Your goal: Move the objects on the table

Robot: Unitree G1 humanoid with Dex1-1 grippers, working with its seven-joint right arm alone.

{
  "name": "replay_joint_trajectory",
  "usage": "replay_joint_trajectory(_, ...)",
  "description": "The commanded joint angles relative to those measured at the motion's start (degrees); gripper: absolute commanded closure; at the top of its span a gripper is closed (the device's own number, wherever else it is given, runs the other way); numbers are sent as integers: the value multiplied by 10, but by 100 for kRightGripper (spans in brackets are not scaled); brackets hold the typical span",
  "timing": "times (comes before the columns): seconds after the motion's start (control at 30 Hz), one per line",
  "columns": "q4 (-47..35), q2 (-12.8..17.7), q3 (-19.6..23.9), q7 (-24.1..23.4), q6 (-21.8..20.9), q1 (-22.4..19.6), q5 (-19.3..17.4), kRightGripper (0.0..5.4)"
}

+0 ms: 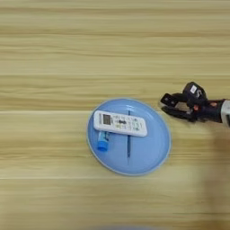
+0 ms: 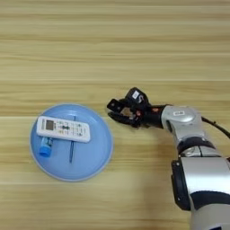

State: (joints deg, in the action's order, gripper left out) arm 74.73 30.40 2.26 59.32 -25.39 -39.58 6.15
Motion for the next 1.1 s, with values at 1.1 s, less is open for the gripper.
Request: replay_joint_trajectory(1.1, -16, -78, -28, -219, 43, -90, 39, 291)
